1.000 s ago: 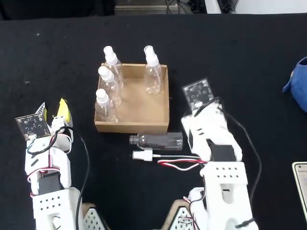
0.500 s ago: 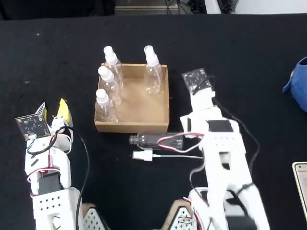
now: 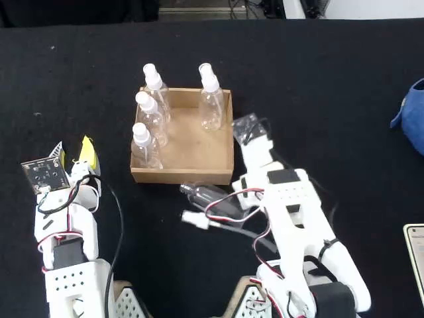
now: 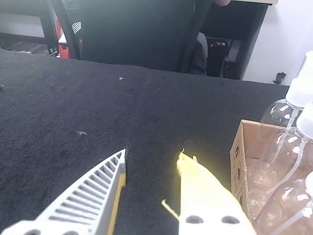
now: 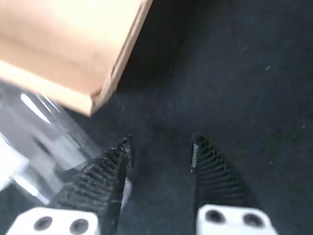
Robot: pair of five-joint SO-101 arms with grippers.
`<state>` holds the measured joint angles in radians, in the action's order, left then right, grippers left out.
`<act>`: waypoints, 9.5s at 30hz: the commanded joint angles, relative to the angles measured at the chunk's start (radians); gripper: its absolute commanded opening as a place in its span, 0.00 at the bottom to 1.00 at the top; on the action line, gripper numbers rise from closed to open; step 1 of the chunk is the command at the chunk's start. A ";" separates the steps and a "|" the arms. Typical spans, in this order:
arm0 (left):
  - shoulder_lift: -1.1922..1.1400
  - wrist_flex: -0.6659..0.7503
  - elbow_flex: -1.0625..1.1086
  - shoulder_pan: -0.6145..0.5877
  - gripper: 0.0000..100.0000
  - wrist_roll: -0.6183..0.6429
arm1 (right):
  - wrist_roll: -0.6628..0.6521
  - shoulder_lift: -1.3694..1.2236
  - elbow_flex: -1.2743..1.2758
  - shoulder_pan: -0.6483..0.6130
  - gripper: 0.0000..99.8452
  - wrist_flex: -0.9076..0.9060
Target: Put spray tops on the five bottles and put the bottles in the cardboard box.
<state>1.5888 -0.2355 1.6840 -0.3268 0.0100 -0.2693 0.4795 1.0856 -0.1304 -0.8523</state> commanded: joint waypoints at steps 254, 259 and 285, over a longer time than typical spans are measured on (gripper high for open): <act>-1.475 -1.057 -1.425 -0.917 0.26 -1.152 | -0.009 0.562 0.062 -0.267 0.24 -0.097; -1.591 -1.040 -1.426 -0.915 0.26 -1.151 | -0.009 0.562 0.062 -0.267 0.24 -0.097; -1.691 -1.042 -1.342 -0.851 0.03 -1.143 | -0.009 0.562 0.065 -0.267 0.24 -0.087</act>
<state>-0.1450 -1.2835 0.3736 -1.1784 -1.1316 -0.2862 1.0073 1.1577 -0.4143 -0.9628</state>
